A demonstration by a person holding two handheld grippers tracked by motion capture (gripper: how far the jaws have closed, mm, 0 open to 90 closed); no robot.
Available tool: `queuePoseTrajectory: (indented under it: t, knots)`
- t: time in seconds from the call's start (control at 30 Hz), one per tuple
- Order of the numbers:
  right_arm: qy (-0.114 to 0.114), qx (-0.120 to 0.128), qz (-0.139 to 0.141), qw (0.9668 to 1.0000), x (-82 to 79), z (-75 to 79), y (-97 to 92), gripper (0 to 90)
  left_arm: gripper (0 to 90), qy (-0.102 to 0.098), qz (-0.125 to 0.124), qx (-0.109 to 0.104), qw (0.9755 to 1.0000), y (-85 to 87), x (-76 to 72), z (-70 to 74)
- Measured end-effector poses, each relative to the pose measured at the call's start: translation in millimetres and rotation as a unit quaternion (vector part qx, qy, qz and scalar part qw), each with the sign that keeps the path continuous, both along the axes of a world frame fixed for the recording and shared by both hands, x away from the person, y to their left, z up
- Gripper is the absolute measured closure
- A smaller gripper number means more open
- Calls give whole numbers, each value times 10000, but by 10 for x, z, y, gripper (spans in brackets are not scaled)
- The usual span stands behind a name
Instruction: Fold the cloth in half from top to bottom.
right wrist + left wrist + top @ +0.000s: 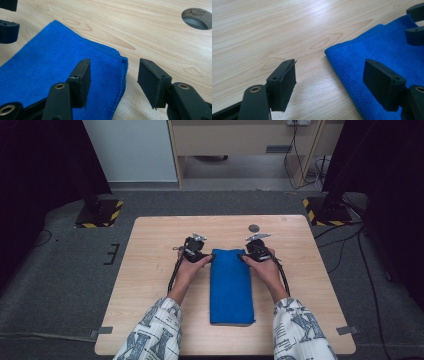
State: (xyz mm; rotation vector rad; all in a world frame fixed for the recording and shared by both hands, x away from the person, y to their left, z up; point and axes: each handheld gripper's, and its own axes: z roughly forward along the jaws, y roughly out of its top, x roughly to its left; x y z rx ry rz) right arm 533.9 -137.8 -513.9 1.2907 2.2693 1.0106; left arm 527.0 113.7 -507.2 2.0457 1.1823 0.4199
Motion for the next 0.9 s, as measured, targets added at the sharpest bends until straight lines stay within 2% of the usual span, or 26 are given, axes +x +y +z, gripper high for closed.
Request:
queuePoseTrajectory:
  t: [0.33, 0.57, 0.77, 0.87, 0.9]
  knots:
    - [145, -80, -71, 9998, 47, -71, 20, 415, 279, 58, -42, -7, 10000, -27, 10, -44]
    - [113, -32, -43, 9999, 53, -70, 30, 473, 320, 58, -77, 2, 10000, -46, 29, -88]
    - [148, -77, -42, 9999, 68, -124, 76, 482, 356, 57, -114, 8, 9999, -91, 60, -160]
    - [156, -48, -76, 9998, 81, -141, 72, 486, 379, 62, -137, 9, 9999, -115, 70, -186]
    - [181, 41, -89, 9998, 85, -158, 65, 484, 388, 86, -133, 33, 9999, -143, 84, -218]
